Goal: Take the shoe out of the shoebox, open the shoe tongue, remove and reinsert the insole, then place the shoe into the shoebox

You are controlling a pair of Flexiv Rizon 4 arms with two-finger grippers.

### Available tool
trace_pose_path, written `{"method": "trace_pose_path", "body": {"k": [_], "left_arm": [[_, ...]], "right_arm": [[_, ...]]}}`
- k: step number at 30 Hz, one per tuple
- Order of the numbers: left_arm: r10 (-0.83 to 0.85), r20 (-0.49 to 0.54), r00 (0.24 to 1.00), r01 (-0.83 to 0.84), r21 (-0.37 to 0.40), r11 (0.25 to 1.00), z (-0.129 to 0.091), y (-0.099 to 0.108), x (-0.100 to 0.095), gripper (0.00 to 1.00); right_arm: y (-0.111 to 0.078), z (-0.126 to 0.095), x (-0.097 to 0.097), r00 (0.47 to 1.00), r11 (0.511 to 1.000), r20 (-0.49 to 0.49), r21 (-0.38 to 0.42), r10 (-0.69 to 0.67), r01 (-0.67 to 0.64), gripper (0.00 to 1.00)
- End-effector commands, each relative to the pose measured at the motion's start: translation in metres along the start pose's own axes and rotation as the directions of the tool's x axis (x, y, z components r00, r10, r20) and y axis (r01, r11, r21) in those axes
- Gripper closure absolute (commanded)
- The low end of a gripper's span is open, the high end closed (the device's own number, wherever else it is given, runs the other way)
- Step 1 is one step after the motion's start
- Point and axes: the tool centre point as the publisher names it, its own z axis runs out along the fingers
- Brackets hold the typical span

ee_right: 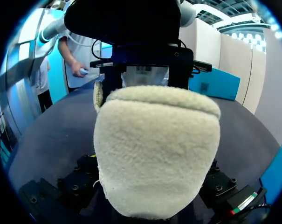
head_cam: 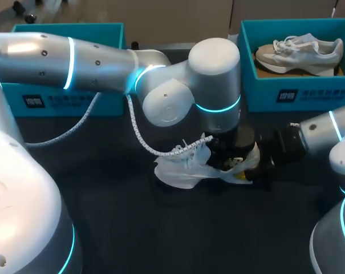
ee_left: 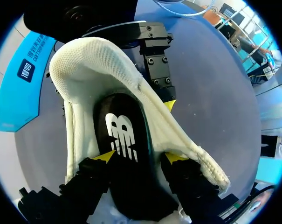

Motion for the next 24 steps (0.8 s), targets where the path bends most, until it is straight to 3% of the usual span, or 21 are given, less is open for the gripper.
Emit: {"method": "trace_pose_path", "body": {"k": [1, 17, 20, 22, 24], "left_arm": [[-0.001, 0.017, 1.0, 0.001, 0.0, 1.0, 0.043, 0.002, -0.009, 0.4], [0.045, 0.059, 0.997, -0.045, -0.002, 0.999, 0.061, 0.008, -0.029, 0.53], [0.051, 0.062, 0.997, -0.05, -0.003, 0.999, 0.066, 0.009, -0.032, 0.73], [0.052, 0.063, 0.997, -0.052, -0.004, 0.999, 0.068, 0.009, -0.032, 0.94], [0.054, 0.066, 0.996, -0.054, -0.004, 0.999, 0.069, 0.009, -0.032, 1.0]], "right_arm": [[-0.001, 0.004, 0.002, 1.0, 1.0, 0.0, 0.003, 0.001, -0.001, 1.0], [-0.001, 0.004, 0.002, 1.0, 1.0, 0.0, 0.003, 0.001, -0.001, 1.0], [-0.001, 0.004, 0.002, 1.0, 1.0, 0.0, 0.003, 0.001, -0.001, 1.0], [-0.001, 0.004, 0.002, 1.0, 1.0, 0.0, 0.003, 0.001, -0.001, 1.0], [-0.001, 0.004, 0.002, 1.0, 1.0, 0.0, 0.003, 0.001, -0.001, 1.0]]}}
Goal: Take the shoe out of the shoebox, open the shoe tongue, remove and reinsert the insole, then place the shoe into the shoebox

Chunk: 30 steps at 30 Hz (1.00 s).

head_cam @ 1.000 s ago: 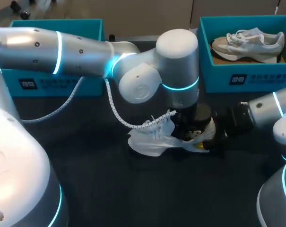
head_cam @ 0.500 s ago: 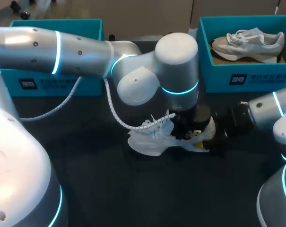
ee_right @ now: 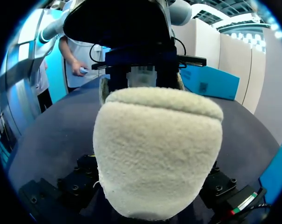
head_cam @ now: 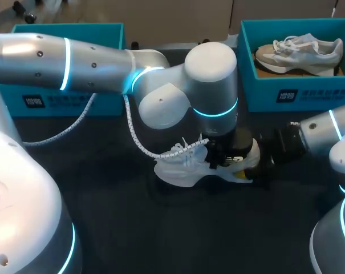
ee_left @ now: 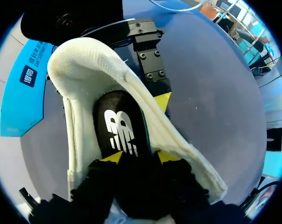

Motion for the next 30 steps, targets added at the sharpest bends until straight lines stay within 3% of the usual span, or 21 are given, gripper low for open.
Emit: {"method": "trace_pose_path", "body": {"k": [1, 15, 30], "left_arm": [[0.001, 0.011, 1.0, -0.001, 0.003, 1.0, 0.073, 0.004, -0.023, 1.0], [0.027, 0.004, 1.0, -0.027, 0.01, 1.0, 0.05, -0.004, -0.009, 1.0], [0.046, -0.09, 0.995, -0.041, 0.061, 0.997, 0.004, -0.008, 0.002, 1.0]], "right_arm": [[0.0, 0.005, 0.005, 1.0, 1.0, -0.002, 0.003, 0.0, 0.0, 1.0], [0.0, 0.005, 0.005, 1.0, 1.0, -0.002, 0.003, 0.0, 0.0, 1.0], [0.0, 0.005, 0.005, 1.0, 1.0, -0.002, 0.003, 0.0, 0.0, 1.0]]}}
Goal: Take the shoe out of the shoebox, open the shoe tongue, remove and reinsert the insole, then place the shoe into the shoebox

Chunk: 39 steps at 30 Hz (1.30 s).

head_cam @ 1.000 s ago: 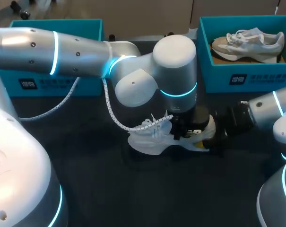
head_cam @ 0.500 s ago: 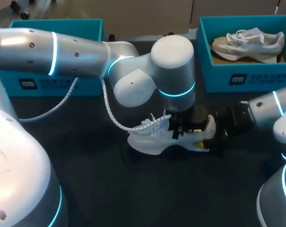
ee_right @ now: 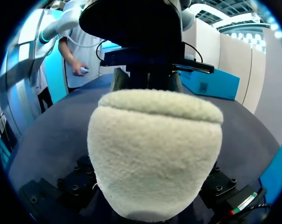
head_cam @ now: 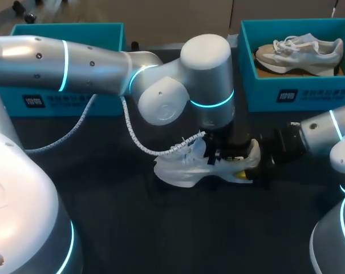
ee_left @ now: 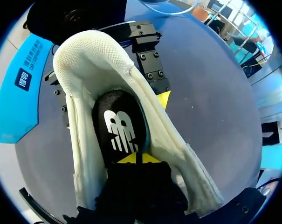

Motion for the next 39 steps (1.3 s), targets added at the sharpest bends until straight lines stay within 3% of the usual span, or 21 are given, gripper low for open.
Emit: {"method": "trace_pose_path", "body": {"k": [1, 19, 26, 39], "left_arm": [[0.001, -0.008, 1.0, -0.001, 0.006, 1.0, 0.003, -0.004, 0.002, 1.0], [-0.008, -0.057, 0.998, 0.011, 0.047, 0.999, -0.032, 0.016, 0.012, 1.0], [0.011, -0.123, 0.992, 0.001, 0.097, 0.995, -0.041, 0.023, 0.012, 1.0], [0.007, -0.165, 0.986, 0.012, 0.114, 0.993, -0.053, 0.029, 0.01, 1.0]], "right_arm": [[-0.001, 0.006, 0.003, 1.0, 1.0, 0.0, 0.004, 0.0, 0.0, 1.0], [-0.001, 0.006, 0.003, 1.0, 1.0, 0.0, 0.004, 0.0, 0.0, 1.0], [-0.001, 0.006, 0.003, 1.0, 1.0, 0.0, 0.004, 0.0, 0.0, 1.0], [-0.001, 0.006, 0.003, 1.0, 1.0, 0.0, 0.004, 0.0, 0.0, 1.0]]}}
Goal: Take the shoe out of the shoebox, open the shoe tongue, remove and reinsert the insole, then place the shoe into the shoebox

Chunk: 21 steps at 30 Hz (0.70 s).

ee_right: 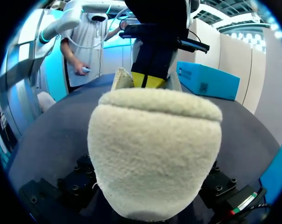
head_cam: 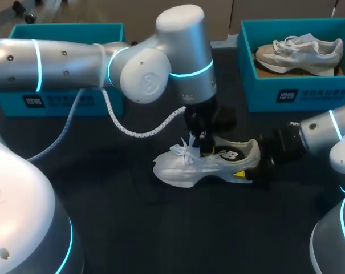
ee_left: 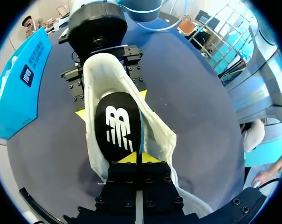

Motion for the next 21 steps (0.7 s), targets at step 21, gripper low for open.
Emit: {"method": "trace_pose_path", "body": {"k": [21], "left_arm": [[0.022, 0.004, 1.0, -0.022, 0.092, 0.996, -0.026, 0.005, -0.004, 1.0]], "right_arm": [[-0.002, 0.005, 0.003, 1.0, 1.0, 0.0, 0.004, 0.0, 0.0, 1.0]]}}
